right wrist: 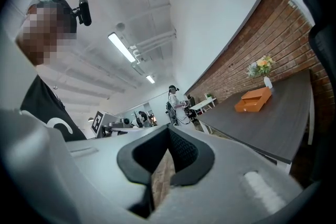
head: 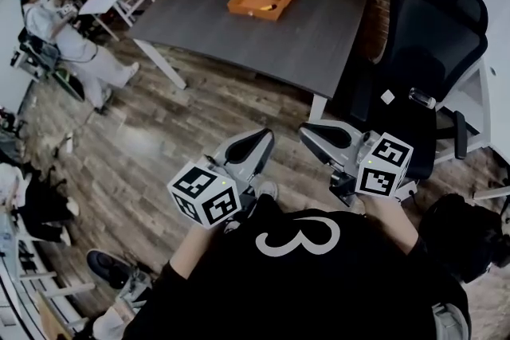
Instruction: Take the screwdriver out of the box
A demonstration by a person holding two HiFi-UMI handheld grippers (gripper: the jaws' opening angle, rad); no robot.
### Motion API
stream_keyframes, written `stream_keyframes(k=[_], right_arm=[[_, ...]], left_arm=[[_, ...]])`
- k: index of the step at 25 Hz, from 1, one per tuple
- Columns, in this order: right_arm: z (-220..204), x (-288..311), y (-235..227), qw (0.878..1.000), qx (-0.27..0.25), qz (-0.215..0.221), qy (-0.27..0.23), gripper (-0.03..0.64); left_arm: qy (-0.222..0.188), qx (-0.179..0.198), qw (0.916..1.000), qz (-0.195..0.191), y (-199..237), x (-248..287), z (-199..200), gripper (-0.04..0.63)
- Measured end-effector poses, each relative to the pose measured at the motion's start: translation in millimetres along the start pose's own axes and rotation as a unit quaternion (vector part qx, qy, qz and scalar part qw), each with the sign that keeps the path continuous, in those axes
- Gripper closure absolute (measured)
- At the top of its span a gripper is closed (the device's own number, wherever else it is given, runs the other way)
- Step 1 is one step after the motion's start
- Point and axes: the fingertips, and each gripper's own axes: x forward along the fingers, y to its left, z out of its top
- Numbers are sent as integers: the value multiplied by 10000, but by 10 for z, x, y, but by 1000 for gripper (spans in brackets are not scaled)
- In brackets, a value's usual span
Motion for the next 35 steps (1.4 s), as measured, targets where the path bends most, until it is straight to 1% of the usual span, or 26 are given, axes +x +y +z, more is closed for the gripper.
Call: stream_keyframes(k=[5, 10, 13, 18, 24, 30, 35], right_arm=[[-55, 234, -224, 9998, 173, -95, 65, 615], [-126, 554, -492, 9989, 384, -195, 175, 615], [-115, 816, -648, 9983, 468, -255, 224, 615], [20, 1286, -932, 9978, 454, -409, 244, 615], [244, 1802, -1201, 9975, 276, -615, 226, 615], [428, 1998, -1312, 9968, 132, -772, 133, 615], [515, 2062, -1510, 9961, 138, -866, 82, 615]], left_arm=[[151, -189, 9997, 37, 323, 71, -23, 578], [331, -409, 9986, 48, 767, 173, -20, 578], [425, -459, 9980, -21, 1060, 222, 45, 578], [506, -403, 9978, -173, 1574, 287, 236, 578], [444, -289, 9982, -268, 2157, 316, 519, 578], [406, -129, 9982, -423, 2405, 425, 747, 578], [456, -38, 9977, -507, 2530, 607, 824, 578]])
